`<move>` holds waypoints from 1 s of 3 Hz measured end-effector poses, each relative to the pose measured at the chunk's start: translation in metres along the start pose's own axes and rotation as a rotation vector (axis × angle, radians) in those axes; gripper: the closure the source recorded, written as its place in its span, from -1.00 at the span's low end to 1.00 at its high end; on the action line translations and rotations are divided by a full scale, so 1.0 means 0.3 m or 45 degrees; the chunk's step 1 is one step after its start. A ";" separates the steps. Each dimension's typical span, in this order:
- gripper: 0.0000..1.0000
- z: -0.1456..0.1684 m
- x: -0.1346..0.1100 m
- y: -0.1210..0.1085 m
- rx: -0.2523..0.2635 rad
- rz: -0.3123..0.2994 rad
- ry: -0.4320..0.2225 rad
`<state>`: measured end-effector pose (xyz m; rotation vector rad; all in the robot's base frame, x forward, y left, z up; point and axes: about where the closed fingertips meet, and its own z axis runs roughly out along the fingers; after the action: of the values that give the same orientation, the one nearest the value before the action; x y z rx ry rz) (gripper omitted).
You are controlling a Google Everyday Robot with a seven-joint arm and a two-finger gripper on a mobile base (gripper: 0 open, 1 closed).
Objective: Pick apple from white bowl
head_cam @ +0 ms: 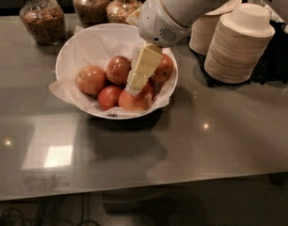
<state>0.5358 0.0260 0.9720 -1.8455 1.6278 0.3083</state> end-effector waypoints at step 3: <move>-0.80 0.128 -0.021 -0.021 -0.031 -0.012 -0.042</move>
Offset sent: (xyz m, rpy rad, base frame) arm 0.0134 0.0328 -0.0270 0.0193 0.0311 0.0364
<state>0.5498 0.0543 0.9484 -1.8560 1.5989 0.3539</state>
